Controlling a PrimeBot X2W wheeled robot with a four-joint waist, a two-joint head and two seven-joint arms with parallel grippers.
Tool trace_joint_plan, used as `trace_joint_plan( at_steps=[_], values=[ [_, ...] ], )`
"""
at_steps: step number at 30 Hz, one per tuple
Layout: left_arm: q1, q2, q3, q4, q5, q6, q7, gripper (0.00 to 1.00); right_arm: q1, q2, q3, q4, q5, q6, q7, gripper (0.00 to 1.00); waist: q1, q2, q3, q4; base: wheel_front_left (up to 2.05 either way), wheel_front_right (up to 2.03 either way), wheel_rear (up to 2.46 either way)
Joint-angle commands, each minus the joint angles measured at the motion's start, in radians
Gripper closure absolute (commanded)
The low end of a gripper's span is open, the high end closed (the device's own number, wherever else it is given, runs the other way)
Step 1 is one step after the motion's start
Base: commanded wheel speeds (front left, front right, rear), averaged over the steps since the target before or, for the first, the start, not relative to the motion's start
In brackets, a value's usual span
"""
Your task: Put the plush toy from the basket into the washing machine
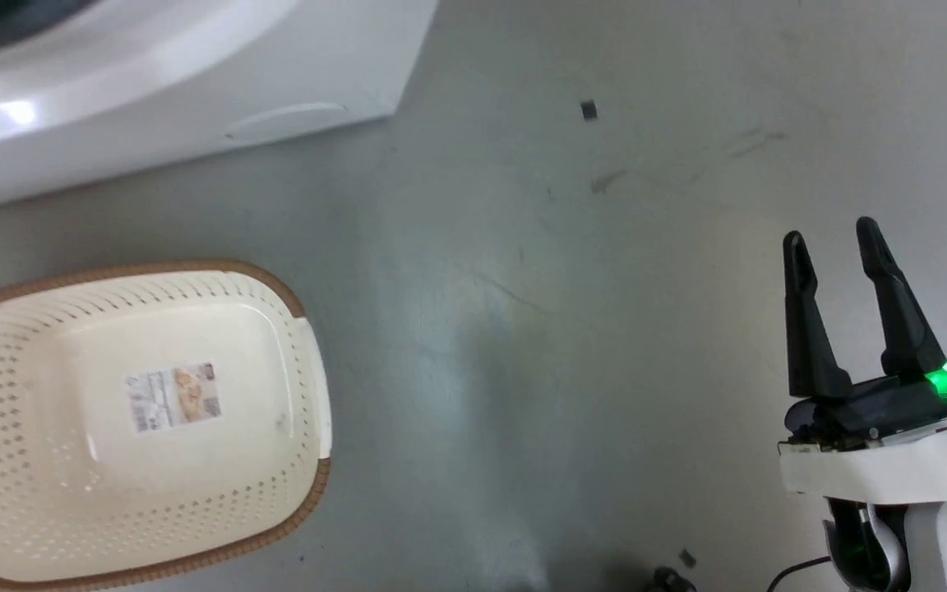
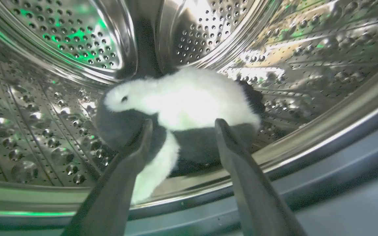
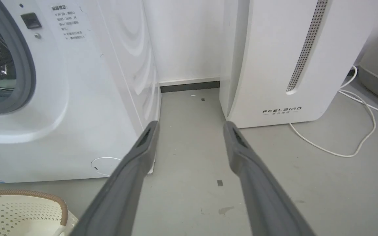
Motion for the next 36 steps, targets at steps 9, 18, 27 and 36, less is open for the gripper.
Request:
trace_joint_plan(
  at_steps=[9,18,27,36],
  values=[
    [0.222,-0.147,0.003,-0.028,-0.084,-0.004,-0.16,0.0,0.044,0.0,-0.068,0.029,-0.076,-0.001,-0.005,0.0,-0.0001,0.0,-0.283,0.138,0.0,0.0,0.0],
    [0.626,-0.272,0.126,-0.465,-0.088,0.047,-0.165,0.0,0.112,0.0,-0.114,0.043,-0.12,-0.001,-0.005,0.0,-0.0001,0.0,-0.445,0.227,0.0,0.0,0.0],
    [1.035,-0.399,0.224,-0.764,-0.021,0.127,-0.165,0.0,0.179,0.0,-0.134,0.054,-0.134,-0.001,-0.005,0.0,-0.0001,0.0,-0.546,0.281,0.0,0.0,0.0],
    [1.272,-0.502,0.212,-0.875,0.067,0.13,-0.165,0.0,0.228,0.0,-0.132,0.074,-0.128,-0.001,-0.005,0.0,-0.0001,0.0,-0.59,0.326,0.0,0.0,0.0]
  ],
)
